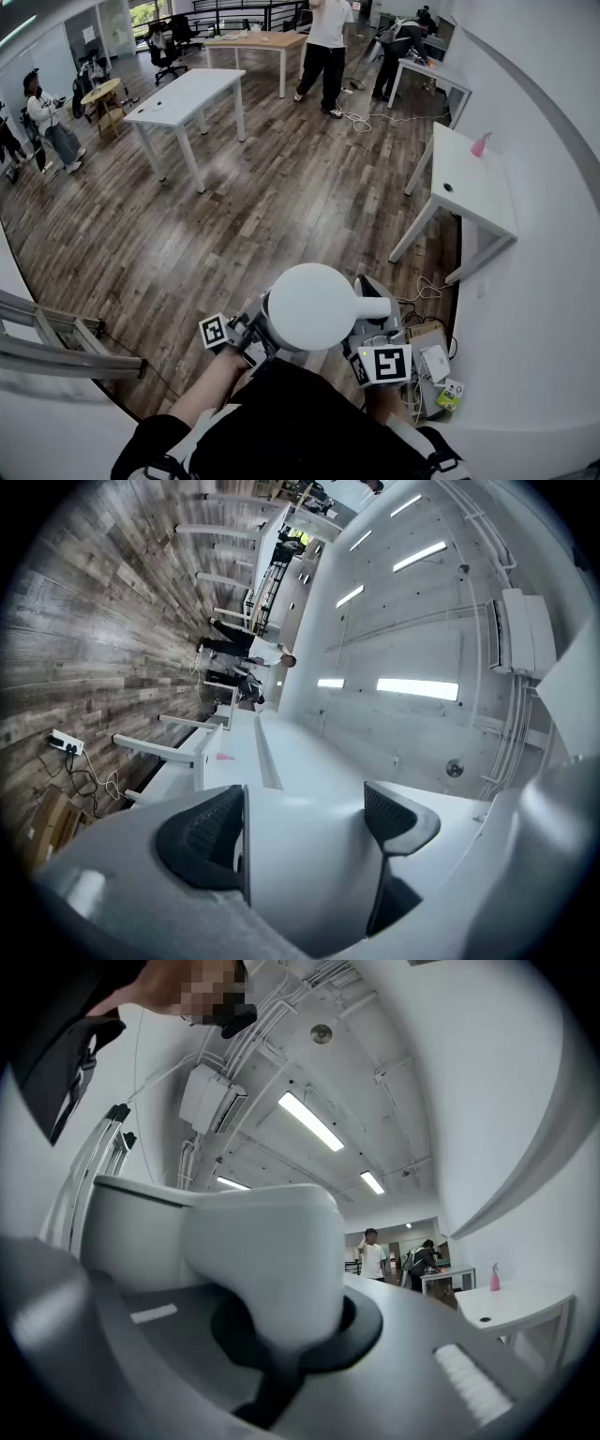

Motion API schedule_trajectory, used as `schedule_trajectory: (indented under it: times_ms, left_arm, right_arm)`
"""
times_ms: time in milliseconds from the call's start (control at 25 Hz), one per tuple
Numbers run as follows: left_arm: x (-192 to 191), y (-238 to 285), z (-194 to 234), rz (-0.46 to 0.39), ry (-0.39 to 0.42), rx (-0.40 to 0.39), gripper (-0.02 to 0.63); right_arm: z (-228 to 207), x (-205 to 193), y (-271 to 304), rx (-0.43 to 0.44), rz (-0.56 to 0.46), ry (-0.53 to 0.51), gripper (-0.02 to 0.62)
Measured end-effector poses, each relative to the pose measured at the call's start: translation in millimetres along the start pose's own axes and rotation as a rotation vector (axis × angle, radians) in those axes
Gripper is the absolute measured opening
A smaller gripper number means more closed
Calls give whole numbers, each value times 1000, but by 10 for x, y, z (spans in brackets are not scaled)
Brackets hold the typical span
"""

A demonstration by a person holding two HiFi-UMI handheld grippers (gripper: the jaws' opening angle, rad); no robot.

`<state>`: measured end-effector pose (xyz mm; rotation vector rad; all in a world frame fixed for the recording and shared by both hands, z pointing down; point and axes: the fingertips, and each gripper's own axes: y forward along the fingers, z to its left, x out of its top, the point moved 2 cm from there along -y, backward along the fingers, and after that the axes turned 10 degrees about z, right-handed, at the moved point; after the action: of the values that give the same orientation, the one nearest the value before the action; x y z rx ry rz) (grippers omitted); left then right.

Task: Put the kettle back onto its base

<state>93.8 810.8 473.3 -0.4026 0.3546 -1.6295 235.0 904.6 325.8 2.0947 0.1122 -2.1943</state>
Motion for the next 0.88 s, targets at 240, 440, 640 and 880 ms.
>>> schedule_trajectory:
  times_ms: [240, 440, 640, 880]
  left_arm:
    - [19, 72, 28, -3, 9, -3, 413]
    - [-82, 121, 70, -4, 2, -12, 413]
    - [-247, 144, 124, -16, 2, -11, 413]
    - [-309, 129, 166, -47, 29, 3, 413]
  right_arm:
    - [-73, 9, 26, 16, -4, -4, 3]
    - [-135, 0, -56, 19, 4, -13, 3]
    - [-214, -36, -183, 44, 5, -14, 3]
    - [-270, -101, -191, 102, 7, 0, 3]
